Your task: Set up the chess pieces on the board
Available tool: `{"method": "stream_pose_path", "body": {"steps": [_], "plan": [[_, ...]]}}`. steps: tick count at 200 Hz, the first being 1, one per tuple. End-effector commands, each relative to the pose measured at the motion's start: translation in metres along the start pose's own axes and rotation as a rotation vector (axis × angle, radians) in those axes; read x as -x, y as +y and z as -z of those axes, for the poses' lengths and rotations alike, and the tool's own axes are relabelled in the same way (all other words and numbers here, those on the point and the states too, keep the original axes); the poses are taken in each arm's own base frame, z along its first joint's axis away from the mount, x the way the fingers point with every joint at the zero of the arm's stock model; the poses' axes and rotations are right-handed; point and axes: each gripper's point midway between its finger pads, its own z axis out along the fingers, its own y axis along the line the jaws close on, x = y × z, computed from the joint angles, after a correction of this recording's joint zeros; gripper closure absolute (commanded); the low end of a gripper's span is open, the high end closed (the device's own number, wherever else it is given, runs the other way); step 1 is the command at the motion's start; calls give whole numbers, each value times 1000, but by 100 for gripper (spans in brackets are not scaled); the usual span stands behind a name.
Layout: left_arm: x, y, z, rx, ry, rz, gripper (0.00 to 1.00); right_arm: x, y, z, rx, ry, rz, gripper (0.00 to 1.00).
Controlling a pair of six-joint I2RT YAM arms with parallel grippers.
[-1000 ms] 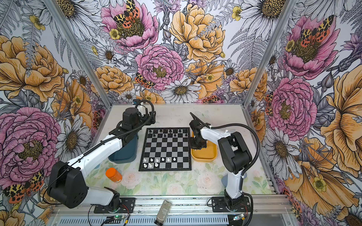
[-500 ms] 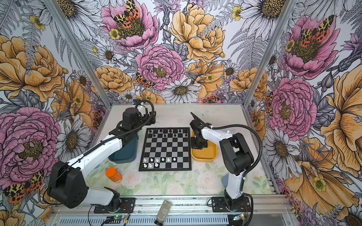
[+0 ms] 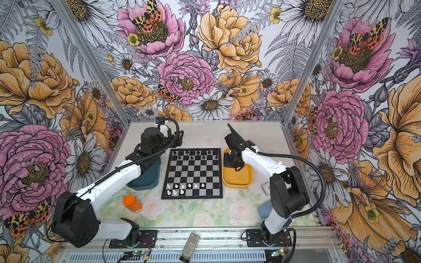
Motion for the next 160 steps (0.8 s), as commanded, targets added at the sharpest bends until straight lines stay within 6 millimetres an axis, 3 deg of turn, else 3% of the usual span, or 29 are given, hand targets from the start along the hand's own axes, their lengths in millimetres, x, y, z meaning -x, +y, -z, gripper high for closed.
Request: {"method": "stream_pose_path", "body": {"steps": [1,66,110,160], "plan": [[15,-24,12,-120,-79,-23,14,3,-2,18,11,-50,-30,100],[8,-36,16,-161,-80,-37,14,-8,3,25,70,-35,-47,100],[1,-39,16,-176,-84,-25,14,-20,32,39,243,59,-42,100],[-6,-39,16,-185,-92,-20,14,-44,51,59,322,187,-32,100]]}}
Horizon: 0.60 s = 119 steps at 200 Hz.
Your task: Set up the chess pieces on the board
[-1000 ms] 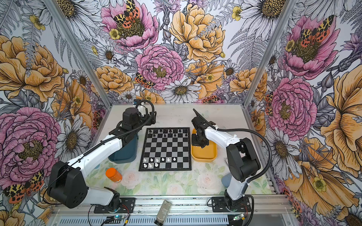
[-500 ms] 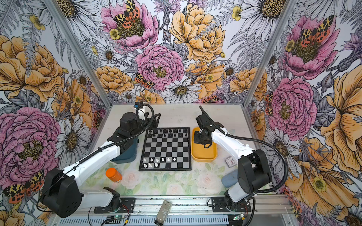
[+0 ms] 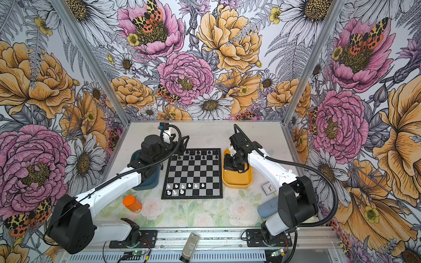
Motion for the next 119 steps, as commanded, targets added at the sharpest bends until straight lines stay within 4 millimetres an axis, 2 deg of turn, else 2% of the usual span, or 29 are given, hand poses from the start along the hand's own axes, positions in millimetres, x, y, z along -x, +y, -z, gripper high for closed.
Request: {"method": "stream_pose_path", "body": {"steps": [1,60,119], "plan": [[10,-10,6,-42,-48,1,14,-14,24,19,83,54,16,100],[5,-9,9,-50,-66,3,14,-71,34,17,-9,314,73,100],[3,-4,17,-41,-86,4,14,-94,45,7,-51,459,115,100]]}}
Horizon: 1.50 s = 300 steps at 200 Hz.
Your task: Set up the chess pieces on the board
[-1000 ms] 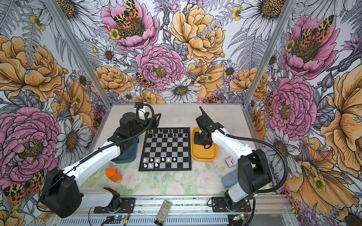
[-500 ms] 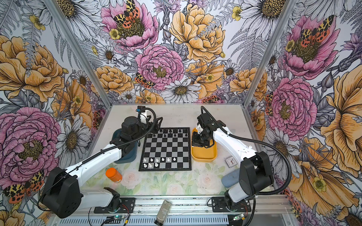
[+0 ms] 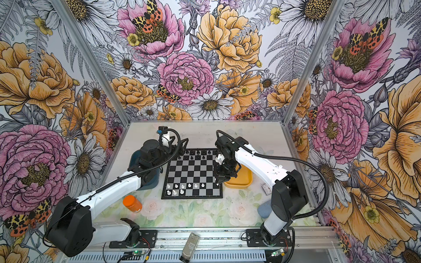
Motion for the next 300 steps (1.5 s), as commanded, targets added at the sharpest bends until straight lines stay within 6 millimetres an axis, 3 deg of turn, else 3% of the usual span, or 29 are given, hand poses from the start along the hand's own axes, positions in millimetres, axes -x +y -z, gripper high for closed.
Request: {"method": "stream_pose_path", "body": {"steps": [1,36,85,115,146,179,225,300], "plan": [[13,-7,9,-32,-53,5,14,-8,6,-3,-11,68,20,100],[12,-2,14,-17,-63,6,14,-9,8,-17,-31,136,39,100],[12,5,16,1,-73,7,14,10,6,-24,-90,147,75,100],[14,7,17,3,-76,12,14,20,3,-14,-120,95,83,100],[15,1,16,-30,-78,22,14,38,-6,14,-137,-72,50,100],[17,-13,13,-81,-74,26,14,55,-38,32,-157,-259,-53,100],[17,-30,7,-128,-62,19,14,67,-98,26,-268,-341,-159,100],[14,-34,-7,-130,-28,5,14,125,-142,17,-318,-421,-211,100]]}}
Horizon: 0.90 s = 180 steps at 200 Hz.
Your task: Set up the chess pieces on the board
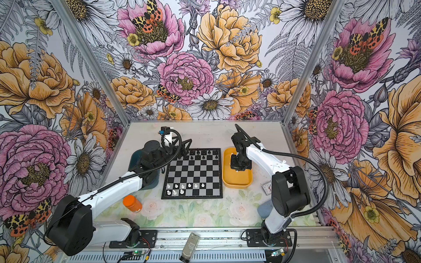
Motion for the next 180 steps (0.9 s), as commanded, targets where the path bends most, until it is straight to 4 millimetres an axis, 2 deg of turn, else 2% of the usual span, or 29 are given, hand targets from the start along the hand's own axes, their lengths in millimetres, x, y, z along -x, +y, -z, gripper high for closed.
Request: {"method": "stream_pose_path", "body": {"steps": [1,25,101,180], "plan": [[11,-11,-4,-37,-11,-12,14,29,-2,-13,-23,-65,8,100],[10,-8,-6,-25,-5,-20,14,42,3,-23,-28,-62,35,100],[9,-6,-13,-18,10,-28,14,74,13,-22,-28,-103,71,100],[8,-4,-10,-6,15,-36,14,99,-1,-34,-77,-113,59,100]]}}
